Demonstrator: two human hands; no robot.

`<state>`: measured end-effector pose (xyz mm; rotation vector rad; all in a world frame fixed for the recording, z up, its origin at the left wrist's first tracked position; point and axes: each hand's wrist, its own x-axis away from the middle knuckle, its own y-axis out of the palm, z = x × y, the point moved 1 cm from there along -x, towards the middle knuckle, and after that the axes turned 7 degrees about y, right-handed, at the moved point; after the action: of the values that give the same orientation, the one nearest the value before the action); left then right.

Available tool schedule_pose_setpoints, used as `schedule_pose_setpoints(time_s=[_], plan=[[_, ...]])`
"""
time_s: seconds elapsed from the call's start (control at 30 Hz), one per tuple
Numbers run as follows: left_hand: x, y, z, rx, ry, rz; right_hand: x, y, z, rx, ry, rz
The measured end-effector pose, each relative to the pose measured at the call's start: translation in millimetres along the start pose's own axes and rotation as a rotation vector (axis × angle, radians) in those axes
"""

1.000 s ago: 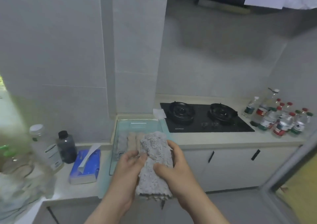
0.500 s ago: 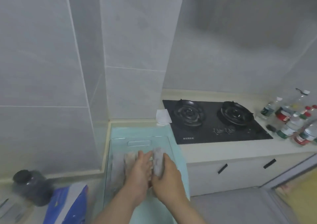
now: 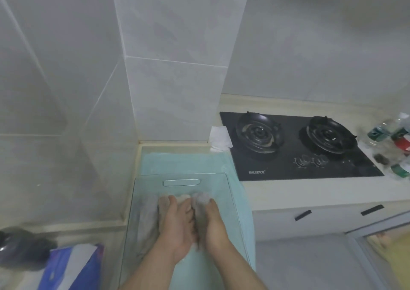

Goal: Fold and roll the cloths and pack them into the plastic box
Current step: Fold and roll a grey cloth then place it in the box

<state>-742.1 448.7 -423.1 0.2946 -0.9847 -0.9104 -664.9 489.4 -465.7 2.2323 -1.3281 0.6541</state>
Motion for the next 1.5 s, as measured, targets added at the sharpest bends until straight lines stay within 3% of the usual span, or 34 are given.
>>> schedule_pose_setpoints(time_s=[0.13,0.3,0.47,0.57,0.67,0.77,0.83,0.9,1.0,1.2,1.3,1.5], plan=[[-5.0,-1.4,-8.2,-0.124,0.011,0.021,-3.7,-3.0,2.5,-0.199,-0.041,-0.009],[-3.4,7.5,-2.6,-0.096,-0.1,-0.014,-20.8,-3.4,12.1,-0.155,-0.069,0.08],[-12.4,25.5,3.4,-0.209,-0.133,0.067,-37.6,-13.7,24.6,-0.128,-0.049,0.15],[-27.1,22.1,-5.7,-0.163,-0.123,0.151,-38.5,-14.2,23.1,-0.068,-0.068,0.155],[-23.1,24.2,-1.4,-0.172,-0.139,0.108,-43.6,-16.3,32.1,-0.08,-0.068,0.105],[2.4,30.1,16.4,-0.327,-0.026,0.036,-41.6,-17.4,32.1,-0.131,-0.048,0.076],[11.4,12.6,25.8,-0.463,0.148,0.179,-41.6,-17.7,29.8,-0.079,-0.054,0.102],[16.6,-14.6,30.4,-0.754,0.363,0.327,-46.5,-20.9,35.8,-0.065,-0.035,0.098],[22.1,-31.8,25.5,-0.971,0.432,0.403,-60.7,-24.4,49.4,-0.149,-0.001,0.049],[30.9,-13.8,22.2,-0.889,0.388,0.347,-14.7,-4.8,-0.9,-0.193,0.101,-0.018],[30.9,-13.5,21.6,-0.82,0.377,0.301,3.1,-1.0,-20.1,-0.189,0.1,0.029],[35.5,-12.5,22.9,-0.838,0.462,0.322,-29.1,-8.6,9.2,0.123,-0.005,0.153]])
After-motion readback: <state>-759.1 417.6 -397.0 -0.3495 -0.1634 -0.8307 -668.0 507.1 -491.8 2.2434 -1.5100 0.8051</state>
